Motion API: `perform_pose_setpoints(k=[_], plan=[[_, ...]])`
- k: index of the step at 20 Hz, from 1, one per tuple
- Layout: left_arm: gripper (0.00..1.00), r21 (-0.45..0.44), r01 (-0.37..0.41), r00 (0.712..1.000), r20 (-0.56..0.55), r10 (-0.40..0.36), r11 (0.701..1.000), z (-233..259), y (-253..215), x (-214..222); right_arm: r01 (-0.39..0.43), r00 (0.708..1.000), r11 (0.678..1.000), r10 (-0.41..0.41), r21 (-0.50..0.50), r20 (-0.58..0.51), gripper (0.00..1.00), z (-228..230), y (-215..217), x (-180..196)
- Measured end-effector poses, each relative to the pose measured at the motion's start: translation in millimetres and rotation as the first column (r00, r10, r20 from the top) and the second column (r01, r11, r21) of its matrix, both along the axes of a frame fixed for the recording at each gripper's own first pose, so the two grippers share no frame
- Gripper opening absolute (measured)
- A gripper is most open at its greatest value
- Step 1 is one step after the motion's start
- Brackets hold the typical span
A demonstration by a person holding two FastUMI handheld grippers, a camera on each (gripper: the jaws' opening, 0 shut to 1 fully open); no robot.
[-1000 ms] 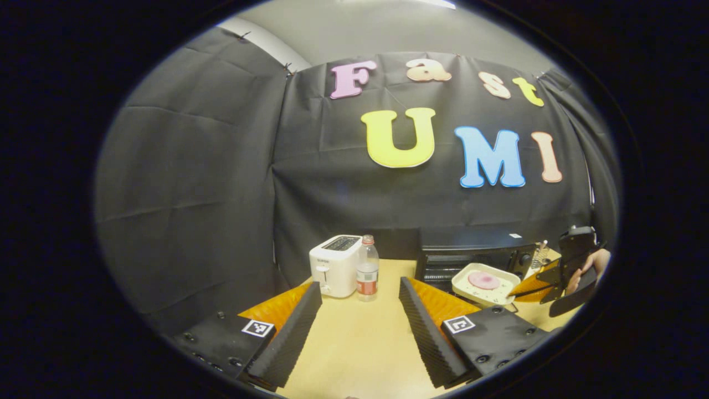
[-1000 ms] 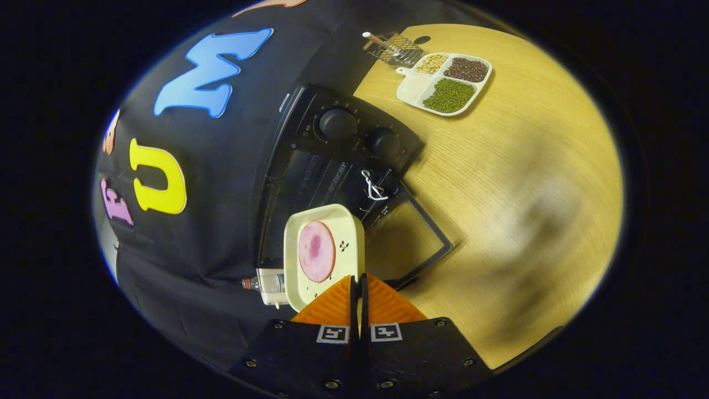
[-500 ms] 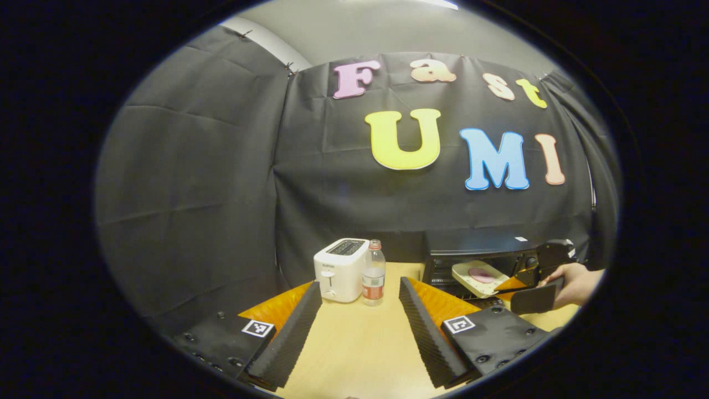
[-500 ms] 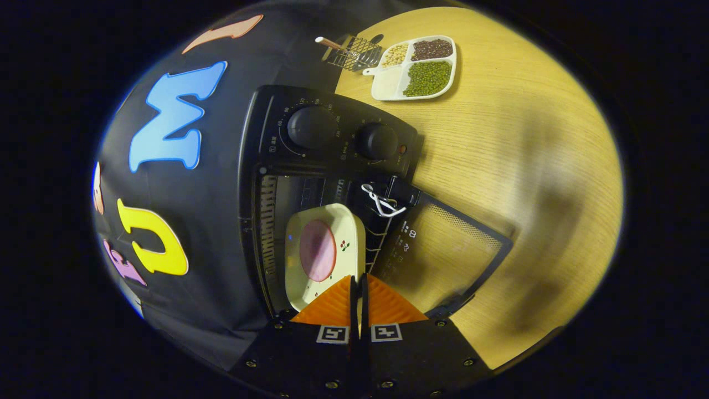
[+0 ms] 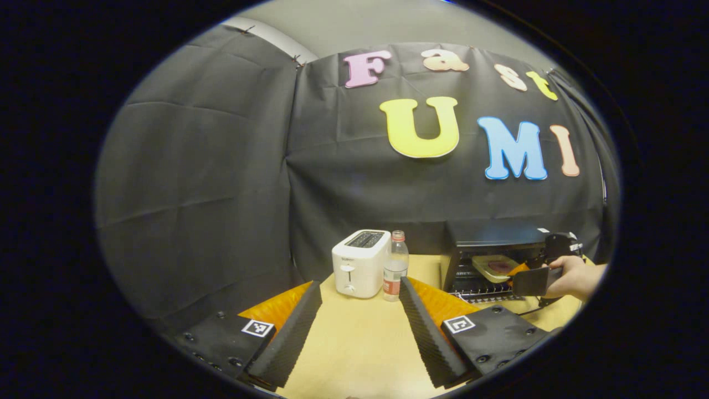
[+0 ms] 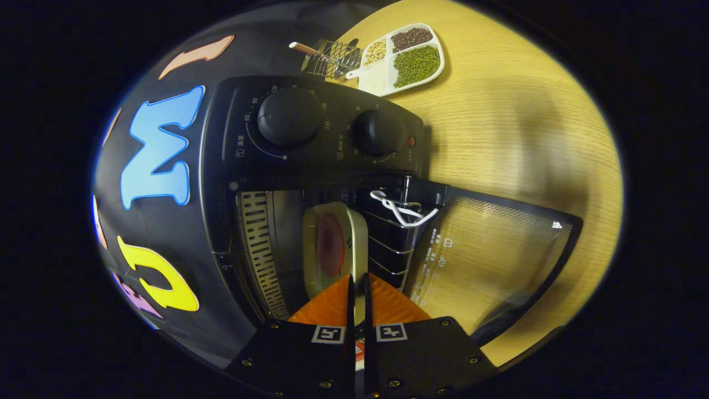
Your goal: Open the electric oven with the left hand, put the food in, and close the electric oven.
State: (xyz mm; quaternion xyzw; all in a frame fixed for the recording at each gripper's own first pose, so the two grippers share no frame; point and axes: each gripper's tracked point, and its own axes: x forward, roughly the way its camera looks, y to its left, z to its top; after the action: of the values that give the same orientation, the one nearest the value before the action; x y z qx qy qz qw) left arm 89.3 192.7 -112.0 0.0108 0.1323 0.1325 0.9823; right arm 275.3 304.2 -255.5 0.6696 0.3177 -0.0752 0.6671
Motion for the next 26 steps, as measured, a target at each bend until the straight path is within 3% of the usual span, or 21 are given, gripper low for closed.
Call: perform_pose_setpoints(k=[2,4,5,6,8,9,10,12,15,20,25,26], plan=[[0.91,0.002,0.008,1.000,-0.001,-0.008,1.000,-1.4,-3.6,5.9,-0.030,0.999,0.999,0.029,0.043,0.038,0.11,8.8,10.1,4.5],[1.00,-0.007,0.020,1.000,-0.001,-0.020,1.000,-4.3,-10.5,12.6,-0.077,0.996,0.995,0.073,0.067,0.057,0.20,14.6,18.6,-1.3],[1.00,-0.014,0.028,1.000,-0.002,-0.028,0.999,-6.3,-15.4,15.2,-0.101,0.993,0.993,0.097,0.068,0.064,0.32,17.7,22.3,-7.2],[1.00,-0.021,0.038,0.999,-0.002,-0.038,0.999,-6.8,-20.0,17.9,-0.119,0.990,0.991,0.114,0.059,0.080,0.36,22.1,22.0,-11.2],[1.00,-0.031,0.063,0.998,-0.002,-0.063,0.998,-10.1,-32.1,20.3,-0.144,0.983,0.989,0.140,0.024,0.117,0.76,30.8,15.0,-18.3],[1.00,-0.035,0.078,0.997,-0.003,-0.078,0.996,-11.9,-39.7,22.8,-0.160,0.980,0.987,0.159,0.001,0.119,0.81,32.3,11.5,-23.1],[1.00,-0.041,0.091,0.996,-0.004,-0.092,0.995,-13.6,-47.9,25.3,-0.184,0.976,0.983,0.185,-0.023,0.110,0.98,34.0,4.2,-28.8],[0.96,-0.060,0.124,0.992,-0.005,-0.125,0.990,-19.9,-67.3,28.6,-0.233,0.963,0.970,0.239,-0.064,0.125,0.98,42.0,-4.1,-41.5],[1.00,-0.093,0.180,0.983,-0.029,-0.183,0.979,-37.5,-101.8,33.0,-0.268,0.938,0.945,0.301,-0.190,0.174,0.98,52.0,-29.1,-59.9],[1.00,-0.152,0.287,0.949,-0.087,-0.302,0.946,-66.7,-165.3,35.9,-0.321,0.889,0.866,0.415,-0.384,0.193,0.98,55.2,-73.3,-98.0],[0.96,-0.215,0.360,0.905,-0.157,-0.396,0.908,-105.3,-219.9,34.8,-0.315,0.853,0.784,0.481,-0.535,0.202,0.98,56.8,-122.1,-129.2],[1.00,-0.226,0.371,0.894,-0.176,-0.413,0.901,-114.3,-229.8,35.5,-0.303,0.848,0.760,0.490,-0.575,0.201,0.98,59.4,-132.9,-135.5]])
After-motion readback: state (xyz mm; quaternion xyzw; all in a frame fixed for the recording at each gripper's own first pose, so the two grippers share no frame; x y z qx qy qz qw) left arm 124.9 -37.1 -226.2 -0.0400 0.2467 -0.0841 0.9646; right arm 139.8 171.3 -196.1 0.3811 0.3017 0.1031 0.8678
